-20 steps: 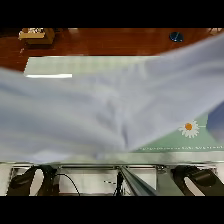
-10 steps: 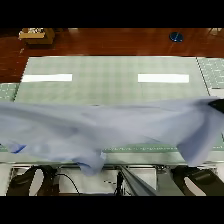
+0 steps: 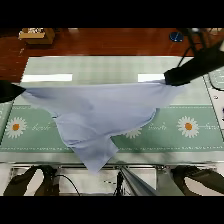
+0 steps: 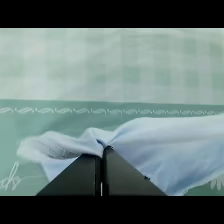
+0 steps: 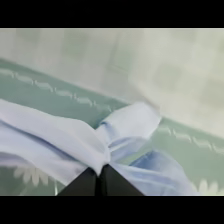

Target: Fold the shirts.

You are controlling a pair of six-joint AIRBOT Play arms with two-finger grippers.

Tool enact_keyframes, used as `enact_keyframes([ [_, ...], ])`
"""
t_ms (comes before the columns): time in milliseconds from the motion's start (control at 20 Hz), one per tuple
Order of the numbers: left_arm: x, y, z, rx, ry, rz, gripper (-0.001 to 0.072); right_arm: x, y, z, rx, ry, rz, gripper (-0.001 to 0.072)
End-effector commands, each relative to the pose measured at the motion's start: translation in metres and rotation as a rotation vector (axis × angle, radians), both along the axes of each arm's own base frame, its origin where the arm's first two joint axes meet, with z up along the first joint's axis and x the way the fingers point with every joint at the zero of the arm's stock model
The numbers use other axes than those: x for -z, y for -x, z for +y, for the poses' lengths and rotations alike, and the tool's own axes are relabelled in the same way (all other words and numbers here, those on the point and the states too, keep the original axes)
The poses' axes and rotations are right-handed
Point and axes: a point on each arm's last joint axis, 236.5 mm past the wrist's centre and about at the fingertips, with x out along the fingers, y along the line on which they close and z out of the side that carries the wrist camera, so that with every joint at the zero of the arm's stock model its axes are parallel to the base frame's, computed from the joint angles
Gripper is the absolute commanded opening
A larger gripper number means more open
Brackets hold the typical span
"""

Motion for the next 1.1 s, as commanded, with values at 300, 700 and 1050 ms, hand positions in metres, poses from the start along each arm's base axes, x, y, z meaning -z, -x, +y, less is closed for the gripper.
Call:
enact_keyframes([
  [300, 0.118, -0.087, -0.026, 0.036, 0.087, 0.171, 0.002, 0.107, -0.125, 0.049, 0.066, -0.167, -0.116, 0.0019],
  [700, 0.177, -0.085, -0.052, 0.099, 0.106, 0.329, 0.002, 0.133, -0.161, 0.058, 0.117, -0.222, -0.195, 0.0068],
  [1050, 0.178, -0.075, -0.057, 0.127, 0.114, 0.365, 0.002, 0.075, -0.154, -0.023, 0.038, 0.009, -0.248, 0.0375],
])
